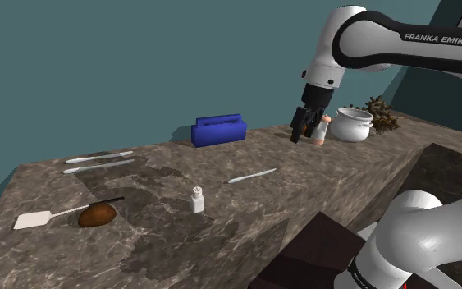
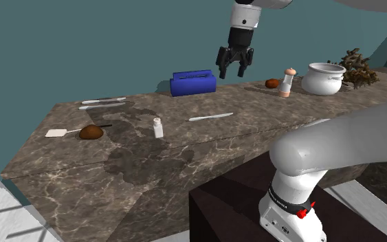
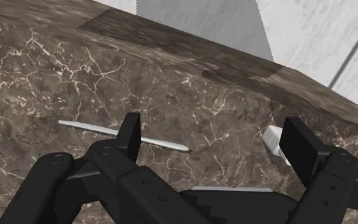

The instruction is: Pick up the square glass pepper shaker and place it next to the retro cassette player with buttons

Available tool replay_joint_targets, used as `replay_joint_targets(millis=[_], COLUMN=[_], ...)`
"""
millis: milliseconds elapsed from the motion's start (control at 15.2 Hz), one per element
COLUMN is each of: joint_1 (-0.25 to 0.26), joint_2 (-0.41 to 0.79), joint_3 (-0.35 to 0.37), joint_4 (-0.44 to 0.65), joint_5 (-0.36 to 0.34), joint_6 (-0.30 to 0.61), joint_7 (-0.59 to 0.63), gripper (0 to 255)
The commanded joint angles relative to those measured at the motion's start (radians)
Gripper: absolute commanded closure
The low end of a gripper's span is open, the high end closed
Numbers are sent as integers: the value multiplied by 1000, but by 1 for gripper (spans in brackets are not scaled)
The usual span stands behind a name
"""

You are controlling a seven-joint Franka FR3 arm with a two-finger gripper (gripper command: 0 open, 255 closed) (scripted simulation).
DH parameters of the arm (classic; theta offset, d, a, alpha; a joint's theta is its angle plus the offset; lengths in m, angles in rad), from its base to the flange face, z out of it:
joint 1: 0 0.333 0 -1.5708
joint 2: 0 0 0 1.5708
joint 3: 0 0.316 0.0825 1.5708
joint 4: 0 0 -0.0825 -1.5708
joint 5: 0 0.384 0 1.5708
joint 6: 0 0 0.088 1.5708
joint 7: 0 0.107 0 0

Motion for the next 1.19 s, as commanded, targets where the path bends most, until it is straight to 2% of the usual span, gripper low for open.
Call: replay_joint_targets(millis=[0,660,1122], joint_1=[0,41,45], joint_2=[0,215,437], joint_3=[0,188,314], joint_4=[0,-30,33], joint_5=[0,45,5], joint_6=[0,289,469], joint_7=[0,168,308], gripper=[0,0,0])
